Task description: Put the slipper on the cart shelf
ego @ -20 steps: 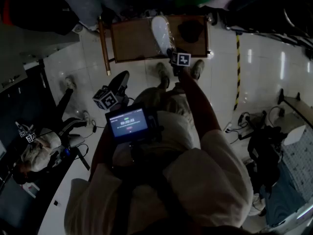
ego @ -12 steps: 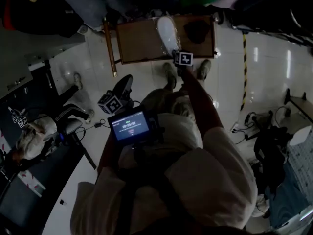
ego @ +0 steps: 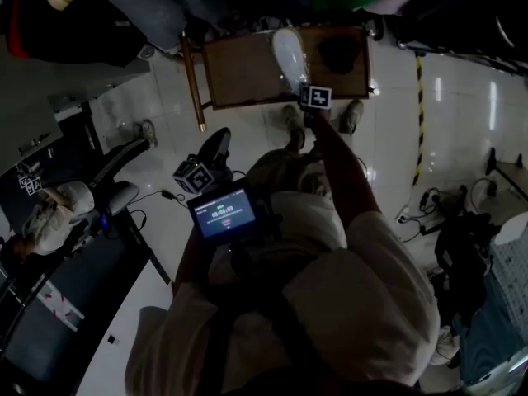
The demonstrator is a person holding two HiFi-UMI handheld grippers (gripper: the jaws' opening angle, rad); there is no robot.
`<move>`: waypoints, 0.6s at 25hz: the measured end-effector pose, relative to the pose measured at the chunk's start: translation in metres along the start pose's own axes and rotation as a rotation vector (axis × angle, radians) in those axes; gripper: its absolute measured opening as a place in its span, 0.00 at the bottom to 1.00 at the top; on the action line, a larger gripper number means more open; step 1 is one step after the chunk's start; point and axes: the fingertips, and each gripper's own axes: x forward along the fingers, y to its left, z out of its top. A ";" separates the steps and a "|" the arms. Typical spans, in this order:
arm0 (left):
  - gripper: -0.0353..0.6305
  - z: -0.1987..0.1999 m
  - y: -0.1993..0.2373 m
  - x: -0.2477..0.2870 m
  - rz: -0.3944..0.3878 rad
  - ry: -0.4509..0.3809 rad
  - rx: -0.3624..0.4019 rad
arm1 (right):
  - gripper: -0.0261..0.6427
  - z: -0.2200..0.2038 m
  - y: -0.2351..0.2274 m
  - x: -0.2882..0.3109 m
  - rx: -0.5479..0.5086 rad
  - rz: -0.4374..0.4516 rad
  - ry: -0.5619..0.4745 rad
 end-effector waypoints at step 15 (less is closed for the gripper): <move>0.05 0.033 0.014 0.020 -0.024 0.049 0.080 | 0.11 0.048 0.068 -0.073 0.253 0.391 -0.200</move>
